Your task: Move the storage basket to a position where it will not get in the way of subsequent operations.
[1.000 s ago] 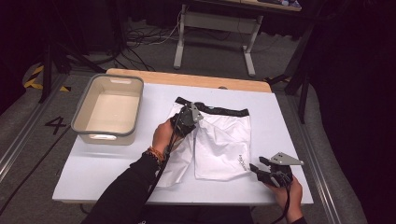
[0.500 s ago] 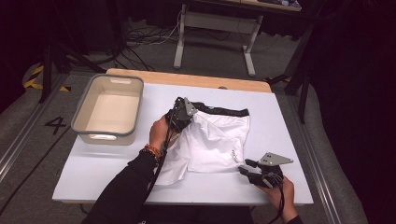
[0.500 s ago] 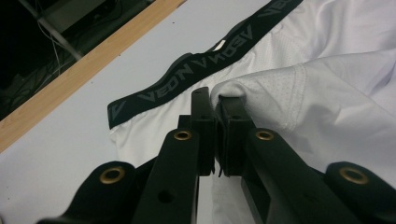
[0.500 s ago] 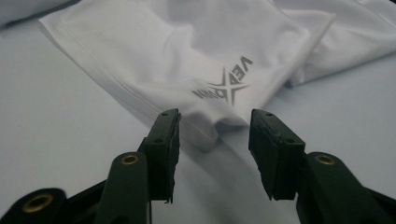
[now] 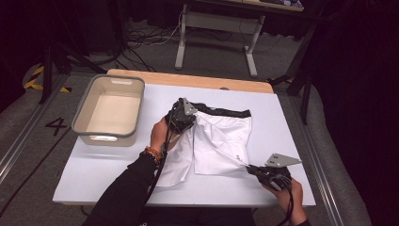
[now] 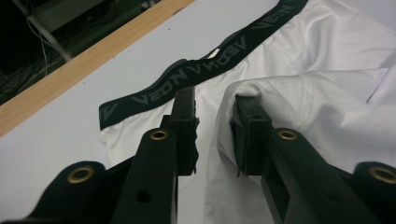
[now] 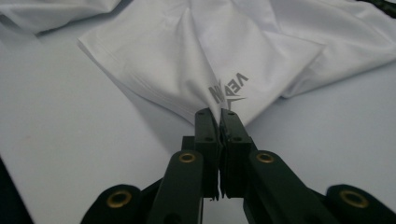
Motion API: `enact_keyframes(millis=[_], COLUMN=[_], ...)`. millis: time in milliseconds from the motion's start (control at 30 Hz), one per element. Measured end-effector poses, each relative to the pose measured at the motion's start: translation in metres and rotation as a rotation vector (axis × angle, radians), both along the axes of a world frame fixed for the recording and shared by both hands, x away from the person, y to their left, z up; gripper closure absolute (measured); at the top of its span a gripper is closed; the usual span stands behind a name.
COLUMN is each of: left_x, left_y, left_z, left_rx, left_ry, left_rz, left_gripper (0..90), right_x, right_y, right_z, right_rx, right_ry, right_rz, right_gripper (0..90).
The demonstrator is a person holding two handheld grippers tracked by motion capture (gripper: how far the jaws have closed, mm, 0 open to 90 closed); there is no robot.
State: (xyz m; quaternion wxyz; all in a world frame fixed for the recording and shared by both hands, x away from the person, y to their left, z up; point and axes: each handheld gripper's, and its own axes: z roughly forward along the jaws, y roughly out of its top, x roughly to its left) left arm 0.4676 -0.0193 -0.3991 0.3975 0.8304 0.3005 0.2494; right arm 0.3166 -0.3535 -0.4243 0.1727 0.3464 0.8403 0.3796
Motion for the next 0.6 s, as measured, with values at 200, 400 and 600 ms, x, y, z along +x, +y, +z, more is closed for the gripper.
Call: enact_keyframes(millis=[200, 400, 600], left_x=[-0.006, -0.024, -0.047], left_y=[-0.001, 0.007, 0.031], left_z=[0.003, 0.017, 0.034], left_rx=[0.003, 0.001, -0.027], left_ry=[0.004, 0.007, 0.024], left_rz=[-0.029, -0.095, -0.163], left_gripper=[64.1, 45.7, 32.0], right_x=[-0.024, -0.029, -0.026], right_y=[-0.013, -0.019, -0.019], right_z=[0.01, 0.008, 0.009], right_rx=[-0.024, -0.01, -0.024], right_ry=[-0.022, -0.031, -0.056], right_rz=[-0.008, -0.038, -0.076], right_gripper=[87.6, 85.5, 76.8])
